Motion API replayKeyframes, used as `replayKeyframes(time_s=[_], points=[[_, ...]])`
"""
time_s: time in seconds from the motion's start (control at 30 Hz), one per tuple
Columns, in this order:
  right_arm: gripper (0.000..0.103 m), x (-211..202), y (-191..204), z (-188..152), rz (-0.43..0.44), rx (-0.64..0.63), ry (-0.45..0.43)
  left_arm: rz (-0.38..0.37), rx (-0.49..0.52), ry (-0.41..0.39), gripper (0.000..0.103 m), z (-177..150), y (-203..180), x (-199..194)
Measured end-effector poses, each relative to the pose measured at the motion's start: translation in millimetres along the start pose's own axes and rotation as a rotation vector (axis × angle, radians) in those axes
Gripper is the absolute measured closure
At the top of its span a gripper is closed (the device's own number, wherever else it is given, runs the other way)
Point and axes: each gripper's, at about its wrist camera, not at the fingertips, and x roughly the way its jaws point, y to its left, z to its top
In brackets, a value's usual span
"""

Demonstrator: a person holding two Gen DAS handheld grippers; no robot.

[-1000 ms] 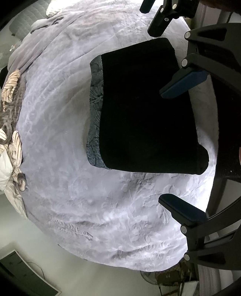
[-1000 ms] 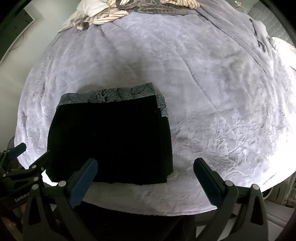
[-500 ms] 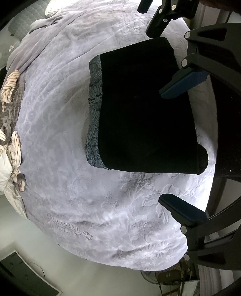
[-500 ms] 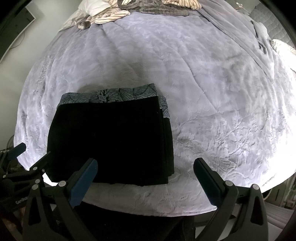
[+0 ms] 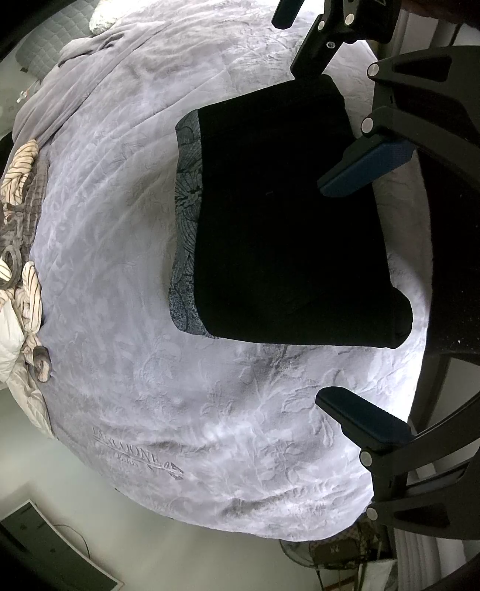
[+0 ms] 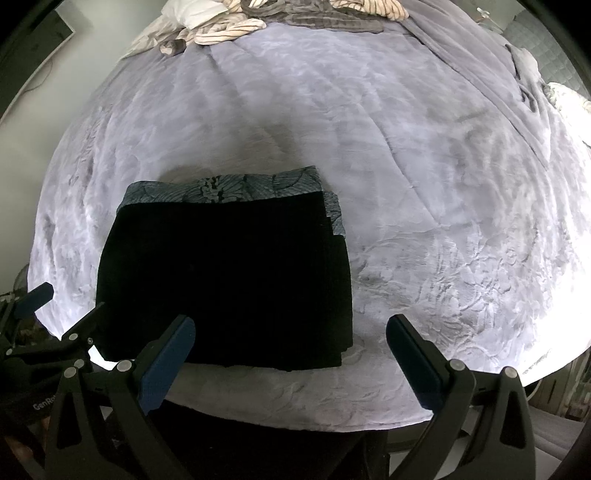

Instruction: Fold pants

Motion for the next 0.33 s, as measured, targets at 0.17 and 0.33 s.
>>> replayKeyframes(time_s=[0.17, 0.33], points=[[0.000, 0.5, 1.4, 0.6, 0.002, -0.007, 0.003, -0.001, 0.004, -0.004, 0.000, 0.9, 1.4, 0.4], [0.000, 0.7, 2.3, 0.4, 0.002, -0.005, 0.004, 0.005, 0.009, -0.014, 0.000, -2.9, -2.7, -0.9]])
